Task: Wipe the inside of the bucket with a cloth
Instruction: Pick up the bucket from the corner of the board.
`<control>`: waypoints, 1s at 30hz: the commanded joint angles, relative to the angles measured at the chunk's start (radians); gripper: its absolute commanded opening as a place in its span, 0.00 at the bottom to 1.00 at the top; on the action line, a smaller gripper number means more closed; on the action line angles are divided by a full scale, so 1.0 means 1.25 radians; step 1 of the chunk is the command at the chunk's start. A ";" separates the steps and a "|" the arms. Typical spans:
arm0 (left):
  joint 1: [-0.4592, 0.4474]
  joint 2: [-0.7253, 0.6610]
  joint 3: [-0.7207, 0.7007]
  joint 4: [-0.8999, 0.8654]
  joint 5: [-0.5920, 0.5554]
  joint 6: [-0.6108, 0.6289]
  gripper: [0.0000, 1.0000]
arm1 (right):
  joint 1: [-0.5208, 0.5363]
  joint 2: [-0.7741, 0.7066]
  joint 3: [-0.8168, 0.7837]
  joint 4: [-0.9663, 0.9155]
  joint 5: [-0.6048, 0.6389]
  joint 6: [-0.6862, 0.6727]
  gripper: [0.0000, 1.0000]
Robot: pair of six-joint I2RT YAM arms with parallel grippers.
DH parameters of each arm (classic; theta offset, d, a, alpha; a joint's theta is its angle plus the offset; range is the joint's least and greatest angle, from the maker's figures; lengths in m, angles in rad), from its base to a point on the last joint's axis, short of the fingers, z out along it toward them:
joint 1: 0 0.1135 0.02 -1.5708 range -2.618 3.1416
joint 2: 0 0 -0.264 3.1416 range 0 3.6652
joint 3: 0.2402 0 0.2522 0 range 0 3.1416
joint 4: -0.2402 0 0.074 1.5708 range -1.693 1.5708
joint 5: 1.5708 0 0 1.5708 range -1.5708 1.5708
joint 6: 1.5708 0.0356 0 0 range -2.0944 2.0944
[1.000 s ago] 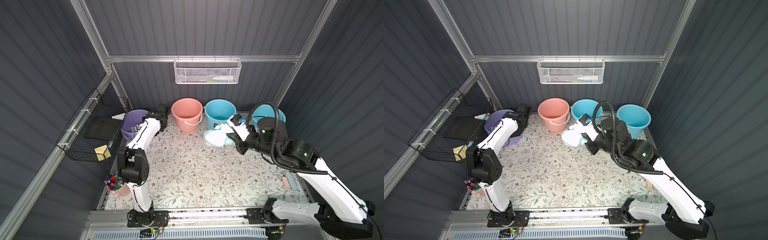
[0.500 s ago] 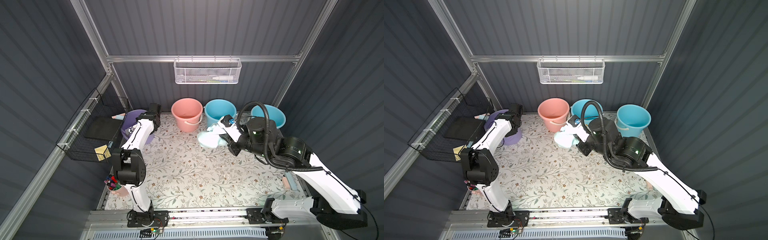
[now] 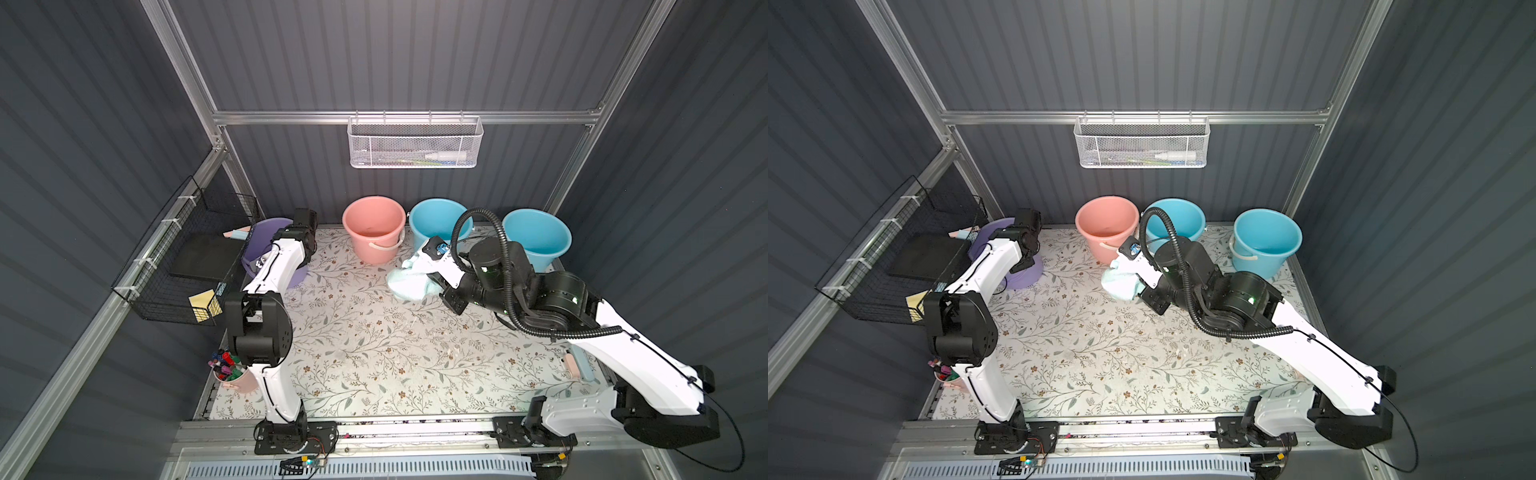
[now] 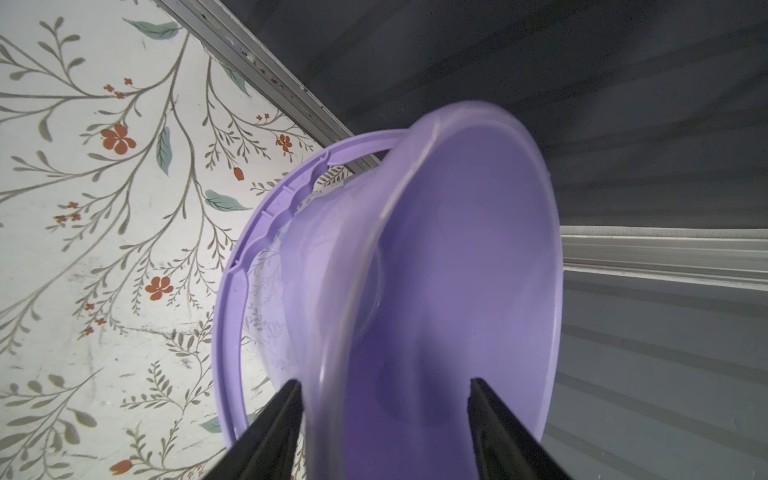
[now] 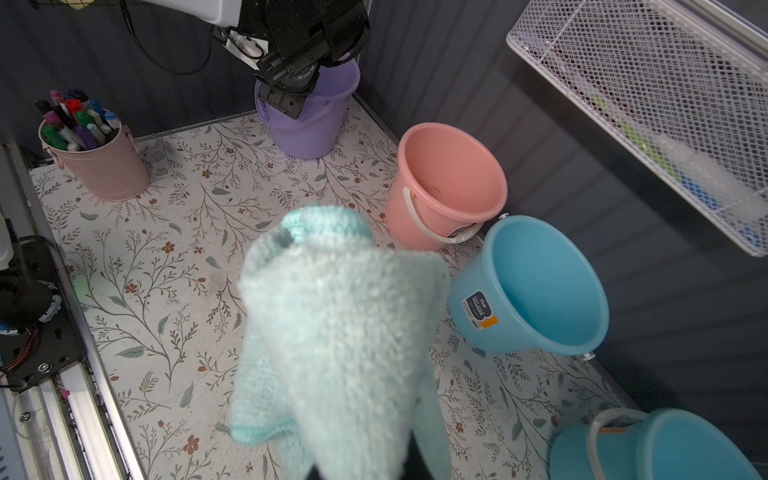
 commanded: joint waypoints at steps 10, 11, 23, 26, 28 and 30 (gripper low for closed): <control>0.026 0.028 -0.065 0.034 0.072 -0.118 0.47 | 0.031 0.023 0.029 -0.012 0.052 -0.031 0.00; 0.026 0.028 -0.068 0.036 0.074 -0.118 0.44 | 0.033 0.021 0.028 -0.011 0.054 -0.034 0.00; 0.026 0.003 -0.062 0.029 0.079 -0.118 0.21 | 0.051 0.005 0.001 0.001 0.081 -0.056 0.00; 0.026 -0.009 -0.071 0.039 0.087 -0.112 0.15 | 0.054 -0.013 -0.019 0.011 0.086 -0.055 0.00; 0.025 -0.018 -0.076 0.044 0.093 -0.102 0.10 | 0.056 -0.026 -0.033 0.019 0.089 -0.055 0.00; 0.024 -0.023 -0.078 0.047 0.101 -0.088 0.07 | 0.057 -0.037 -0.045 0.025 0.092 -0.054 0.00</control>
